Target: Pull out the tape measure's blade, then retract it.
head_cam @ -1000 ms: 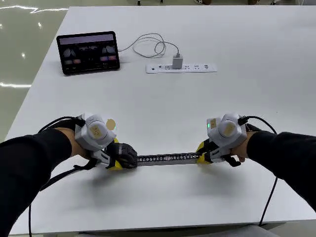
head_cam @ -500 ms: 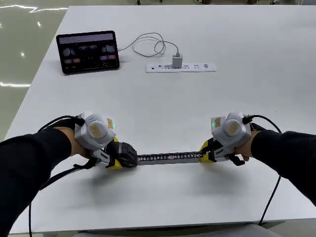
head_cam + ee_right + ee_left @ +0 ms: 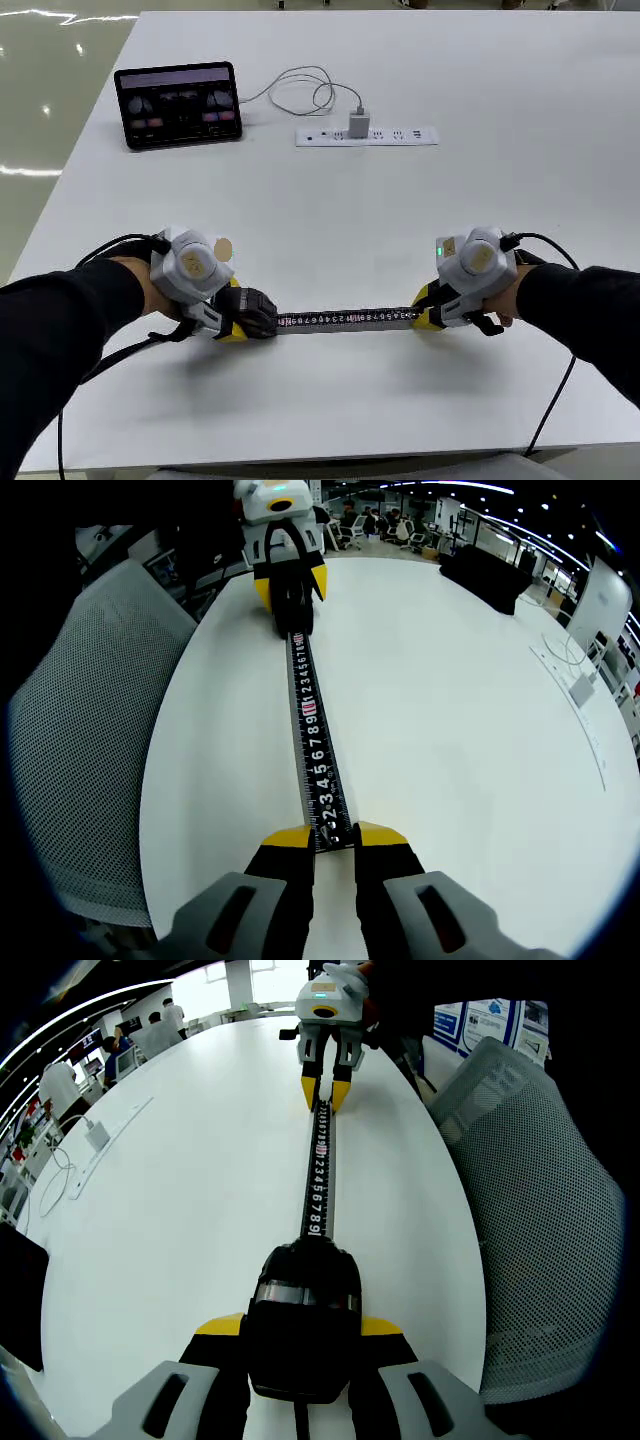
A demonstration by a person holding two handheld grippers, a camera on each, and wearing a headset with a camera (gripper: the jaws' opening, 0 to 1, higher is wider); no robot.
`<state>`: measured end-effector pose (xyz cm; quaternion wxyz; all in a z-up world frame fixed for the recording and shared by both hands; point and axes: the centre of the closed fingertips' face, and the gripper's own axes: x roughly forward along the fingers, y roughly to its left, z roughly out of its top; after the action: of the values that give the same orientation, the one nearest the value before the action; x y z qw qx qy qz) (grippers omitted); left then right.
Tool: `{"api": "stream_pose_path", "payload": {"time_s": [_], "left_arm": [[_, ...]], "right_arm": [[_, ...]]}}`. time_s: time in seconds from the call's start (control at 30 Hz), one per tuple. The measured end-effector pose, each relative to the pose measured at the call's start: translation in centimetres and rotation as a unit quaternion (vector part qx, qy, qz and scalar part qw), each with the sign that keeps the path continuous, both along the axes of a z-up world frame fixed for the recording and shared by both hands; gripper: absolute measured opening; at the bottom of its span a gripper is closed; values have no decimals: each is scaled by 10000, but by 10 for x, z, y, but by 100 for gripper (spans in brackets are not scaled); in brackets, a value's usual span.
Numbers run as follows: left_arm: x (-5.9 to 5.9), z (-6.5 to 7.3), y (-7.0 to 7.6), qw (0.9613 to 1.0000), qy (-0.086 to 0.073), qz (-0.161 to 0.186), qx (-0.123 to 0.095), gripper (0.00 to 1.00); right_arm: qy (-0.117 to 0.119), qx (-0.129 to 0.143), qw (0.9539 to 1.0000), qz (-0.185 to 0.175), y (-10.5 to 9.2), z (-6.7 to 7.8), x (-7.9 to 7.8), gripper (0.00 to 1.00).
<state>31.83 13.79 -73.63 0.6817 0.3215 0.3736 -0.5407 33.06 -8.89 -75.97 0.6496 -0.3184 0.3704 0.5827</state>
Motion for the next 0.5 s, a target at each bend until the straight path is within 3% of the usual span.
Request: {"api": "stream_pose_path", "payload": {"time_s": [0.5], "left_arm": [[1, -1, 1, 10000, -11, 11, -15, 34]], "right_arm": [[8, -24, 10000, -33, -8, 0, 1, 10]]}}
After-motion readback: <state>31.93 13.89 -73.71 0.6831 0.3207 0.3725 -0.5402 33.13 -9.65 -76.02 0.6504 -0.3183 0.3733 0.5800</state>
